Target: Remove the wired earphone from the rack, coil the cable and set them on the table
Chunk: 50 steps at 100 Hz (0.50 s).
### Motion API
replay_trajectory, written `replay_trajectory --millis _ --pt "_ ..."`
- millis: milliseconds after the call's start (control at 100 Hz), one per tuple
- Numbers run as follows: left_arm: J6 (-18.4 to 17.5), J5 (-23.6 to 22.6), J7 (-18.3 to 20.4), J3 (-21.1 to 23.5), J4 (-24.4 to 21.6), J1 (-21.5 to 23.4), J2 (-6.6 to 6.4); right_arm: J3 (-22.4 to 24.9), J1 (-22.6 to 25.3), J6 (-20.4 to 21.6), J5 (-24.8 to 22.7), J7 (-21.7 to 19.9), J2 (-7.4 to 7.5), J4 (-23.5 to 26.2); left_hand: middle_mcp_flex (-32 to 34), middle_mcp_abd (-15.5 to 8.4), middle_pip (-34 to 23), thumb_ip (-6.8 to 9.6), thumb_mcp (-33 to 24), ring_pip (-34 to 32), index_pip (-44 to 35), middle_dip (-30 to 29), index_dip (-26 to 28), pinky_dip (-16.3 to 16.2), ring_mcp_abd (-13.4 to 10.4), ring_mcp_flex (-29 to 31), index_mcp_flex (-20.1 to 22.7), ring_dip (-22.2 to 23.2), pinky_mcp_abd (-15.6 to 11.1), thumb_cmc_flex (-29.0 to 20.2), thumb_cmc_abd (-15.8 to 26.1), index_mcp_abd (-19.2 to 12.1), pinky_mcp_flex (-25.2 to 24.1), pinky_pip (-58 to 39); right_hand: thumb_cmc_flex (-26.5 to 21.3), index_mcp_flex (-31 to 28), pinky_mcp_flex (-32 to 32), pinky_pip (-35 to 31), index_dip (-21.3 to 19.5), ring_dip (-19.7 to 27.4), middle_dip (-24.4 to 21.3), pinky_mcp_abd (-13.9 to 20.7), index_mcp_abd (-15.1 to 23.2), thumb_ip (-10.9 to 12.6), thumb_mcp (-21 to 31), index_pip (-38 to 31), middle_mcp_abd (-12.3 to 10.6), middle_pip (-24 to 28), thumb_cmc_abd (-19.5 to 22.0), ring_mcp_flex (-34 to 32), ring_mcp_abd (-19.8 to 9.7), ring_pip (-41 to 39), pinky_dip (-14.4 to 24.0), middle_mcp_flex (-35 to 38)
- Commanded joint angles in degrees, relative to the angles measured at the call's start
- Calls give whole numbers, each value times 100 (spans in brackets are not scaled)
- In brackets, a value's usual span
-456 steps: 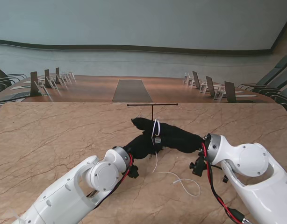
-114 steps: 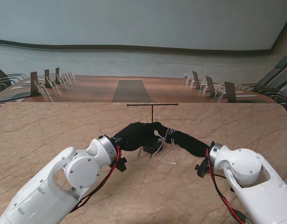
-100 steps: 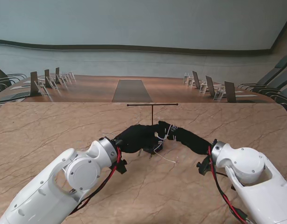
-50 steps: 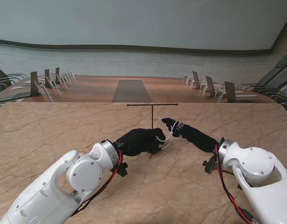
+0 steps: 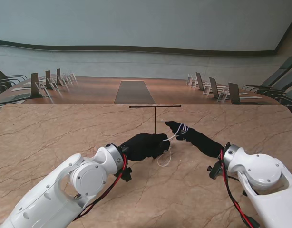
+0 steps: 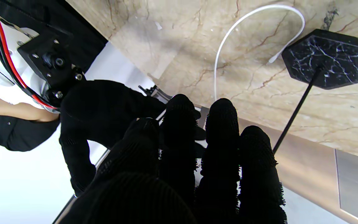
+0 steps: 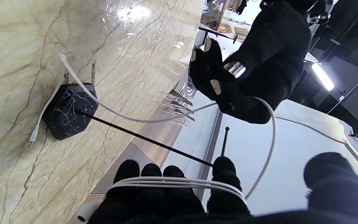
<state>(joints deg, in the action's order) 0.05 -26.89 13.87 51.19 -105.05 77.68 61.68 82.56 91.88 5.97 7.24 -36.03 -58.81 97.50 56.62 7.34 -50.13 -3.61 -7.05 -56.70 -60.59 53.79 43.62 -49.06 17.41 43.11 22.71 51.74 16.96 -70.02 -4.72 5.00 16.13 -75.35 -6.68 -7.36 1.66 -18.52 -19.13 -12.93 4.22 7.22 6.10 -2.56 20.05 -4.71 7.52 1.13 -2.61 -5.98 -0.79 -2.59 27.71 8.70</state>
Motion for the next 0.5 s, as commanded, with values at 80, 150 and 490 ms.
replay_trajectory --millis 80,150,490 --pt "-45 34 80 -136 -57 23 2 -147 -138 75 40 85 -55 -112 57 -90 -101 -157 -61 -91 -367 -53 22 -13 2 -13 61 -9 75 -395 -64 -54 -59 -199 86 -101 139 -10 -44 67 -147 237 -135 -148 -44 725 -328 -293 38 151 -365 297 -63 -144" --pt "-45 68 79 -210 -23 2 6 -208 -202 75 85 96 -64 -141 58 -75 -109 -143 -71 -99 -368 -48 38 -14 7 -8 58 -3 79 -394 -62 -62 -60 -201 86 -109 137 29 93 85 -139 264 -240 -152 -37 772 -350 -306 32 151 -385 307 -62 -162" --pt "188 387 -9 -621 384 -252 95 -294 -317 401 232 8 -38 -18 6 -132 -291 -115 -70 -267 -441 69 170 -103 -9 -55 7 114 42 -394 -27 -113 -110 -265 70 -176 65 103 606 105 -65 330 -302 -149 -2 686 -378 -249 9 127 -431 268 31 -104"
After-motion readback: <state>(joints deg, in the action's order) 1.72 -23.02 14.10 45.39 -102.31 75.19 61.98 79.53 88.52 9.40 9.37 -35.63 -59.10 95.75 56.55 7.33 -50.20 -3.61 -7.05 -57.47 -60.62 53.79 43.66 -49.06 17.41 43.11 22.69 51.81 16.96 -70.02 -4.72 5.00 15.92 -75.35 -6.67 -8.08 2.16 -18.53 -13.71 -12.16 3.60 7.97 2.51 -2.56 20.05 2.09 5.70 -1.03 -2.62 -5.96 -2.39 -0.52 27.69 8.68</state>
